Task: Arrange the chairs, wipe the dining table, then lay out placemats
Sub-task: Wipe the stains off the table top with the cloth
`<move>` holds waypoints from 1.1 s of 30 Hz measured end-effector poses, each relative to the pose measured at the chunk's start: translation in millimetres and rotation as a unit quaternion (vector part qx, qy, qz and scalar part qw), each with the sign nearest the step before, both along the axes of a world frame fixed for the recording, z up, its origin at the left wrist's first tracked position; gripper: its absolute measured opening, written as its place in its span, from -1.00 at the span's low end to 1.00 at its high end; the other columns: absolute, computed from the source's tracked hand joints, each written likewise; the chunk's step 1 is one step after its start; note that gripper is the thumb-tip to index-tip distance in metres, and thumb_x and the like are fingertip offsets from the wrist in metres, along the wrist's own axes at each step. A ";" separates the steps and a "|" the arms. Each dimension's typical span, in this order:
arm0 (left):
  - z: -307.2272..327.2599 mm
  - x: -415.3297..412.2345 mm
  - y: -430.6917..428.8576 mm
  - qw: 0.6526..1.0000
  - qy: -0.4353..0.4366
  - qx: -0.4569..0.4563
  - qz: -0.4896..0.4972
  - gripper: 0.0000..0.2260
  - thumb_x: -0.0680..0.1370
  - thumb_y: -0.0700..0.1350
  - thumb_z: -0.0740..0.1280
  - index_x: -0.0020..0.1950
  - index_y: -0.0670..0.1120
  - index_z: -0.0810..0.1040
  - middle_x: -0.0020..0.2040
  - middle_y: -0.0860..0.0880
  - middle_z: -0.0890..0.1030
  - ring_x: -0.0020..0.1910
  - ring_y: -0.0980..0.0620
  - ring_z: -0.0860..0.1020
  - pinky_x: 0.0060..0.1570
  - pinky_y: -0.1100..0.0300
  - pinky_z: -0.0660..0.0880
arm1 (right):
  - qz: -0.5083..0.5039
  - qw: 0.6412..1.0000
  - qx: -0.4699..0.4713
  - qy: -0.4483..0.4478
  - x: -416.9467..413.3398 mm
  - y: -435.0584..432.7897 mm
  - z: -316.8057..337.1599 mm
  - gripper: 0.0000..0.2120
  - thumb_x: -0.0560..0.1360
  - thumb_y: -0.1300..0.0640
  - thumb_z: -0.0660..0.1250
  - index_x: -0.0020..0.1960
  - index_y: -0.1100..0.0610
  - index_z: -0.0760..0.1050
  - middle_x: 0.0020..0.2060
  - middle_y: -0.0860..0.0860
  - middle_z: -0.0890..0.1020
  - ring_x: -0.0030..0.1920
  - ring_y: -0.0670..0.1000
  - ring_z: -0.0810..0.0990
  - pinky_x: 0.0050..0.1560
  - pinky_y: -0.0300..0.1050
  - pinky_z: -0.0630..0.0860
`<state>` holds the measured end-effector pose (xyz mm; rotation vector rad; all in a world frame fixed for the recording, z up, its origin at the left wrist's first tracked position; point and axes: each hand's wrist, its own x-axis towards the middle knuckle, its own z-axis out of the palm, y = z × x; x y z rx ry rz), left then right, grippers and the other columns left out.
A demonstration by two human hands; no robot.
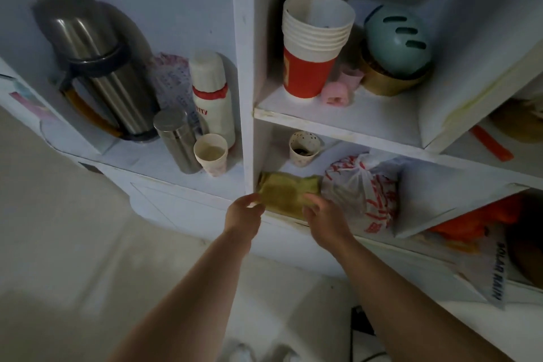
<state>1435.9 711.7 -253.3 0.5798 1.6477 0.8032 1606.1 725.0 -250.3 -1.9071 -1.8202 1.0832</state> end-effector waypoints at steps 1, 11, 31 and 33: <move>-6.5 -1.3 4.5 1.000 -0.016 -0.006 -0.015 -0.67 0.59 -0.30 0.20 0.34 -0.11 0.45 0.23 -0.14 0.55 0.12 -0.06 0.56 0.14 0.07 0.52 | 0.003 1.000 -0.002 -0.008 -3.6 3.8 -6.4 -0.67 0.59 0.19 0.23 0.35 0.15 0.44 0.25 0.13 0.52 0.25 0.12 0.48 0.25 -0.02 0.44; -26.1 3.6 23.9 0.998 -0.055 -0.022 -0.020 -0.82 0.59 -0.28 0.20 -0.13 -0.05 0.47 -0.14 -0.01 0.49 -0.19 0.06 0.48 -0.02 0.12 0.44 | -0.035 0.996 -0.052 -0.070 -26.0 18.0 -48.6 -0.60 0.58 0.19 0.13 0.42 0.11 0.33 0.36 0.21 0.26 0.33 0.23 0.29 0.38 0.13 0.27; 20.5 -18.6 8.9 0.965 -0.199 -0.082 0.152 -0.92 0.50 -0.29 0.36 -0.03 -0.26 0.51 -0.15 -0.21 0.57 -0.19 -0.07 0.58 -0.08 0.01 0.59 | -0.207 0.942 -0.010 0.265 -33.4 5.6 31.2 -0.82 0.43 0.28 0.39 -0.08 0.03 0.52 -0.12 -0.03 0.59 -0.11 -0.07 0.55 -0.21 -0.24 0.47; 27.4 -21.8 3.0 0.956 -0.224 -0.089 0.167 -0.81 0.49 -0.17 0.40 0.02 -0.22 0.50 -0.07 -0.19 0.56 -0.10 -0.10 0.59 -0.12 0.00 0.58 | -0.199 0.935 -0.033 0.292 -33.5 4.6 35.9 -0.75 0.44 0.29 0.39 0.02 0.01 0.48 -0.05 0.00 0.58 -0.04 -0.01 0.57 -0.08 -0.10 0.56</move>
